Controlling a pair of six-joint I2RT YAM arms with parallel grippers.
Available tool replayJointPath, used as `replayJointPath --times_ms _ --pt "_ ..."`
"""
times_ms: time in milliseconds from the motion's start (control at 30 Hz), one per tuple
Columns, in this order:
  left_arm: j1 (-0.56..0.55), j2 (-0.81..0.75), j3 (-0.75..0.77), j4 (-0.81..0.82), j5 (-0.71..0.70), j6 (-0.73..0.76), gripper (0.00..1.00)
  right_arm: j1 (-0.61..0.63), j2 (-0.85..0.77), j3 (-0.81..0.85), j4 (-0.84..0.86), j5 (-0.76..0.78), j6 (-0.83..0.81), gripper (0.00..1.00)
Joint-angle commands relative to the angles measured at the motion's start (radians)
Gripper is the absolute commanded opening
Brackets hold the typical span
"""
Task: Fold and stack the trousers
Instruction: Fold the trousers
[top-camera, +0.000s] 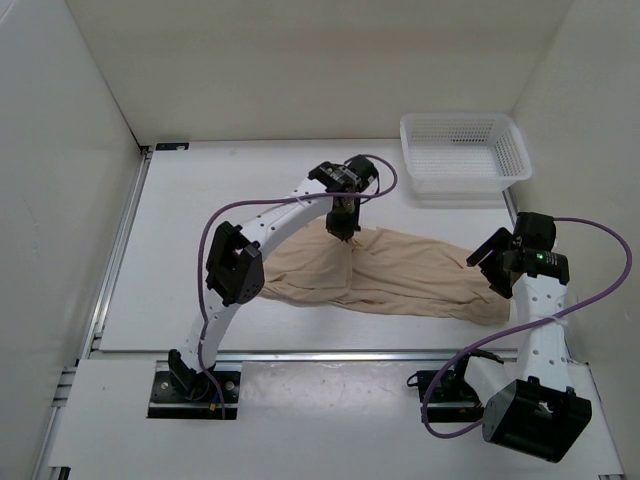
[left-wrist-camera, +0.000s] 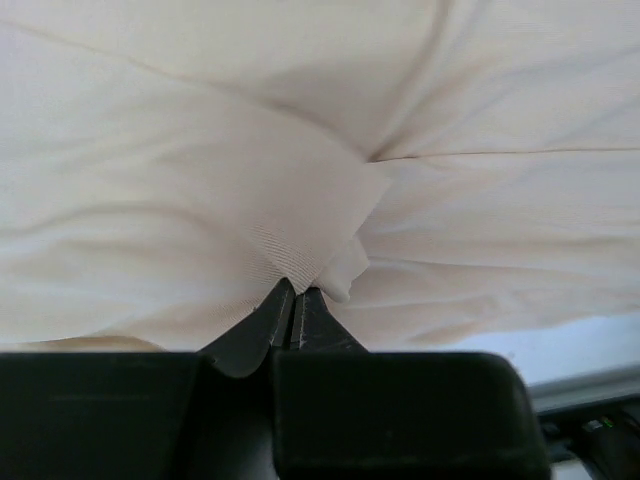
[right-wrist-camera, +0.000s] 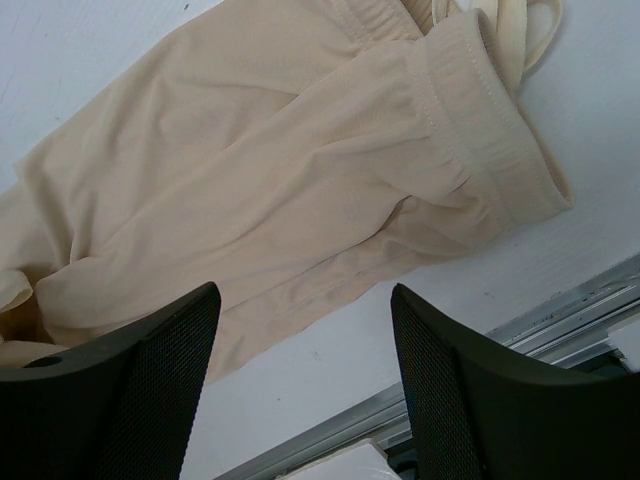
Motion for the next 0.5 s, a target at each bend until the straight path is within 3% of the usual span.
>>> replayJointPath --times_ms 0,233,267,300,367,400,467 --pt "0.017 -0.092 0.1 0.056 0.109 0.035 0.1 0.005 -0.017 0.018 -0.007 -0.013 -0.02 0.74" --pt "-0.005 0.02 0.187 0.078 0.217 0.035 0.1 0.005 -0.017 0.018 -0.007 -0.004 -0.02 0.74" --pt "-0.005 0.032 0.174 0.094 0.231 0.035 0.15 0.005 -0.026 0.018 -0.007 -0.004 -0.02 0.74" --pt "-0.005 0.045 0.174 0.095 0.243 0.035 0.3 0.005 -0.026 0.018 -0.007 -0.004 -0.02 0.74" --pt "0.007 0.087 0.237 0.055 0.257 0.035 0.7 0.005 -0.026 0.018 -0.007 -0.004 -0.02 0.74" --pt "0.007 0.12 0.255 0.03 0.248 0.044 1.0 0.005 -0.026 0.018 -0.007 -0.004 -0.02 0.74" --pt "0.007 0.12 0.242 -0.002 0.18 0.044 1.0 0.005 -0.026 0.018 -0.007 -0.004 -0.02 0.74"
